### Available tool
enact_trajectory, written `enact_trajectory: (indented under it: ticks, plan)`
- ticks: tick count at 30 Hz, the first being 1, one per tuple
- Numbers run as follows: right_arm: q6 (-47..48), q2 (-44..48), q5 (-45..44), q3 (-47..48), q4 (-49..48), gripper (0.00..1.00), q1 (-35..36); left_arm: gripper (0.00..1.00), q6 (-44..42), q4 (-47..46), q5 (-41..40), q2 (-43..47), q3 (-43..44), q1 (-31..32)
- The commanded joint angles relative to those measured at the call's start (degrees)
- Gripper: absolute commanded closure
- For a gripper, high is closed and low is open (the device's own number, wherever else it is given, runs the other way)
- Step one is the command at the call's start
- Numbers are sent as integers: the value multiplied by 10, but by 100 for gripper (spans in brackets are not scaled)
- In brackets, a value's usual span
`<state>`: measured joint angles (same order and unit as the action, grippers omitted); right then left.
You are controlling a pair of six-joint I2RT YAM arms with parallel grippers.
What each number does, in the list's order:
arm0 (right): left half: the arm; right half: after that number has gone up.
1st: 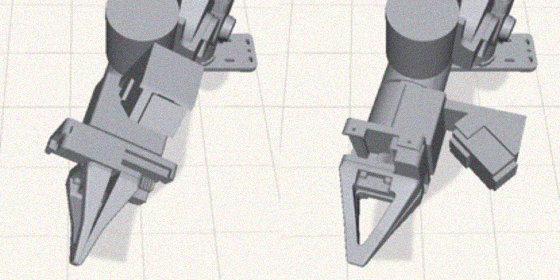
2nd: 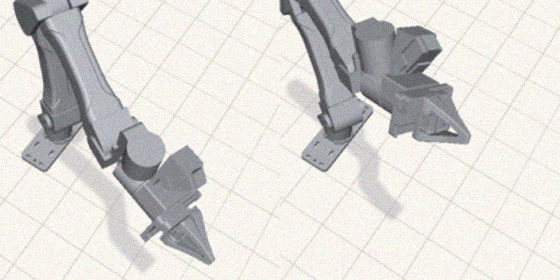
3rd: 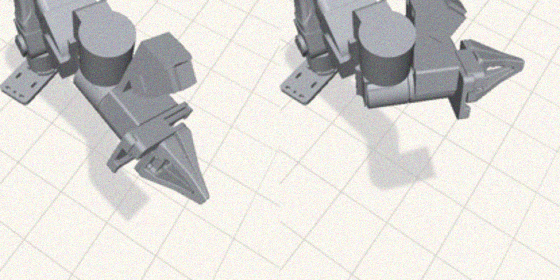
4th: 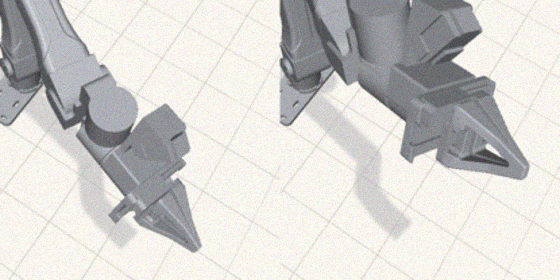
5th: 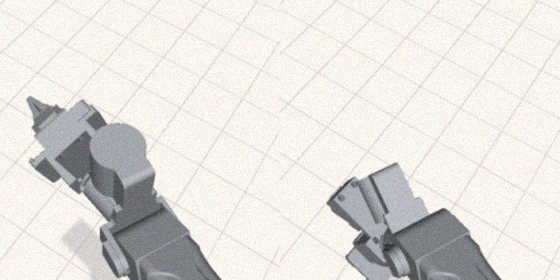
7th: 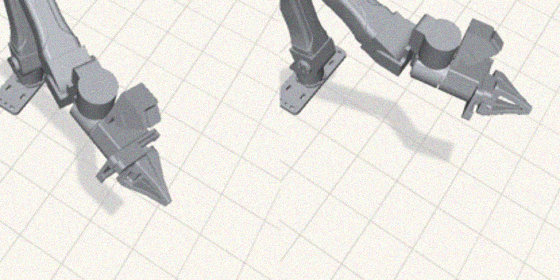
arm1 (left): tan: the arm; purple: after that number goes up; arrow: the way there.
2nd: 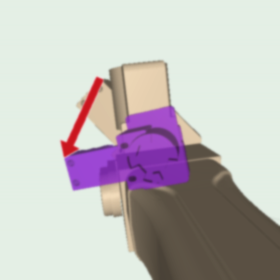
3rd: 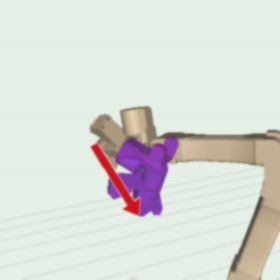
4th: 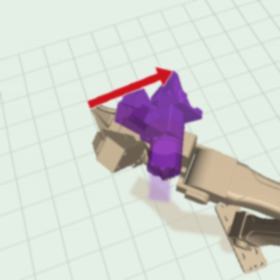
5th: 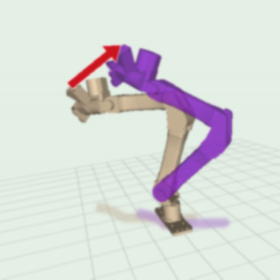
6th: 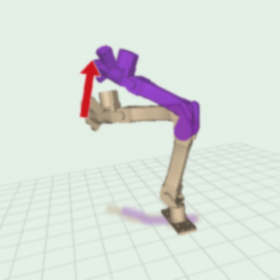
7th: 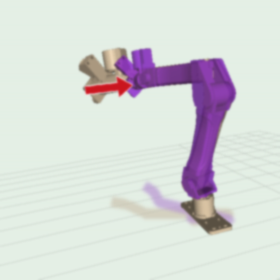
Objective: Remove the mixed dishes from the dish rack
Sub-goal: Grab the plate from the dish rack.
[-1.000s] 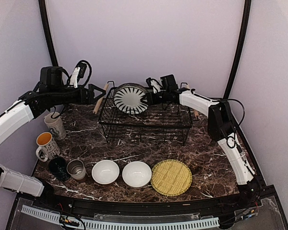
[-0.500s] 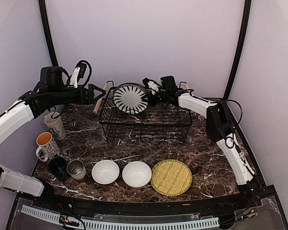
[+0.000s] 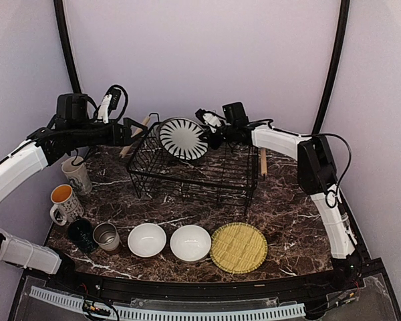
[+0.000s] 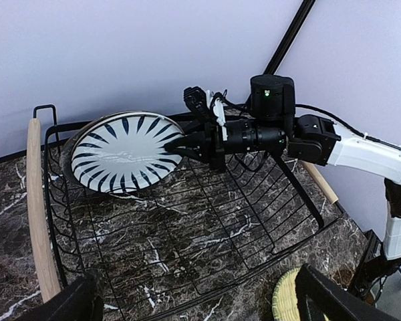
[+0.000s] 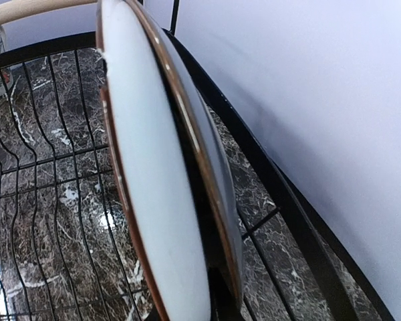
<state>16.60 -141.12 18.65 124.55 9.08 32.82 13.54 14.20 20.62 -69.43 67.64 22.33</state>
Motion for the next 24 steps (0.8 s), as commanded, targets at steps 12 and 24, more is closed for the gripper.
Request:
enact_trajectory:
  ticks: [12, 24]
  plan:
    - [-30, 244, 36, -92, 2, 100, 8, 1, 6, -13, 1, -7, -13, -4]
    - [-331, 499, 119, -284, 161, 100, -30, 1, 6, -10, 3, -9, -11, -4]
